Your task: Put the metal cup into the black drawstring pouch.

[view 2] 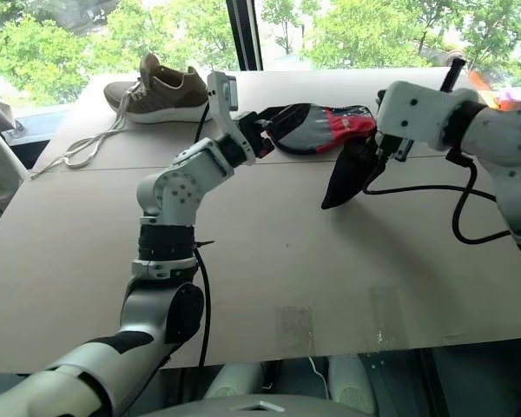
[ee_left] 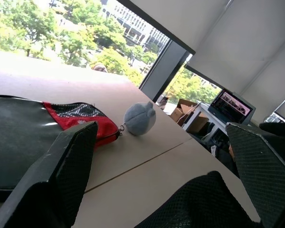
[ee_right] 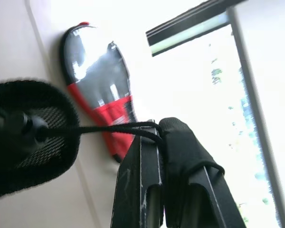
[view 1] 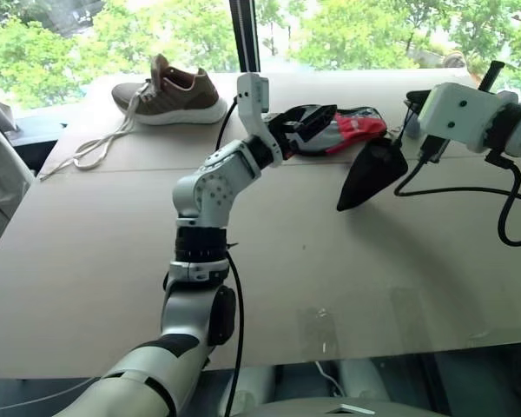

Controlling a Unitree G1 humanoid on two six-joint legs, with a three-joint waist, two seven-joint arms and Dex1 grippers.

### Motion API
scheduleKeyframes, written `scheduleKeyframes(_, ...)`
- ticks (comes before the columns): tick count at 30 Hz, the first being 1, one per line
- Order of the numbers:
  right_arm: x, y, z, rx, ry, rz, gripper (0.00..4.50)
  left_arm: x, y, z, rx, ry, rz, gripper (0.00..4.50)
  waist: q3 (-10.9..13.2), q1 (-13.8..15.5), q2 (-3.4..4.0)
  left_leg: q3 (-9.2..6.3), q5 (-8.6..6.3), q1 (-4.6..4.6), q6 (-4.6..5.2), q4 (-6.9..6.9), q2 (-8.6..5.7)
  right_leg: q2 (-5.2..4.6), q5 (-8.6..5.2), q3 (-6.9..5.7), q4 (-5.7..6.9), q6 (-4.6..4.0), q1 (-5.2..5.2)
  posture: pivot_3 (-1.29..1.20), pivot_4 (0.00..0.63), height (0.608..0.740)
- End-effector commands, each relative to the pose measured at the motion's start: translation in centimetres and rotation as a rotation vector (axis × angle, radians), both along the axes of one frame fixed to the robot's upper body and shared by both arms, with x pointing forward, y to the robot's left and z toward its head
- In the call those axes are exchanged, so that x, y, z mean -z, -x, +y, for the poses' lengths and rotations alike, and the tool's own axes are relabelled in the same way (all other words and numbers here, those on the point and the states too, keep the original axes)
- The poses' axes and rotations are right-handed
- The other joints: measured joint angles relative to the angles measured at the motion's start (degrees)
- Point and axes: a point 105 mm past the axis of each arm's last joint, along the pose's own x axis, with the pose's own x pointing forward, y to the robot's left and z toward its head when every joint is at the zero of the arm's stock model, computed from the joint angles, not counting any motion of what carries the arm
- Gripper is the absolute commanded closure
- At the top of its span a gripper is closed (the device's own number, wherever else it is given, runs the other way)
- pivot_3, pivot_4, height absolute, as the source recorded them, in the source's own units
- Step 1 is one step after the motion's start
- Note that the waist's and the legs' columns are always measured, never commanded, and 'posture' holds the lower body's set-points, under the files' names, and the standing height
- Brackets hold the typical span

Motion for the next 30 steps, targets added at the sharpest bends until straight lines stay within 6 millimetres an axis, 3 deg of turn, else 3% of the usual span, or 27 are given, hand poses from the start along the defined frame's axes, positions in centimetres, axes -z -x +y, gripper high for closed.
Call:
scheduleKeyframes(1,-2.8,-0.4,0.8,-0.017,0.052,-0.212,4.44,-1.9,1.0,-1.1,0.042,0.011,-0.084,0.00,0.0,-0.1,-0.01,0.01,0.00,-0.03,0.00,0.00,0.00,0.00,0.00,0.01,-0.01,0.00,-0.05,0.00,0.150,0.740)
scheduleKeyframes(7,-3.9,-0.6,1.8,-0.058,0.084,-0.318,4.44,-2.7,2.3,-2.6,0.126,0.009,-0.134,0.00,0.0,-0.4,0.00,0.01,0.02,-0.85,0.00,0.32,-0.03,-0.02,0.01,-0.02,0.14,0.01,-0.82,0.00,0.150,0.740)
scheduleKeyframes(17,-3.1,-0.5,3.5,-0.116,0.055,-0.285,4.44,-2.0,1.6,-5.1,0.086,-0.302,-0.412,0.00,0.0,-1.0,0.00,0.02,0.03,-0.81,-0.01,0.31,-0.04,0.01,0.02,-0.01,0.20,0.01,-0.79,0.00,0.150,0.740)
scheduleKeyframes(27,-2.4,-0.4,4.8,-0.146,0.052,-0.249,4.44,-2.5,1.1,-5.9,0.138,-0.139,-0.339,0.00,0.0,-1.0,0.01,0.00,0.03,-0.84,-0.01,0.30,-0.04,0.00,0.01,-0.02,0.17,0.01,-0.82,0.00,0.150,0.740)
scheduleKeyframes(30,-2.3,-0.4,4.9,-0.148,0.047,-0.248,4.50,-2.4,1.0,-5.9,0.143,-0.131,-0.330,0.82,0.0,-1.0,0.01,0.00,0.03,-0.82,-0.01,0.31,-0.04,0.01,0.01,-0.02,0.22,0.01,-0.82,0.00,0.150,0.740)
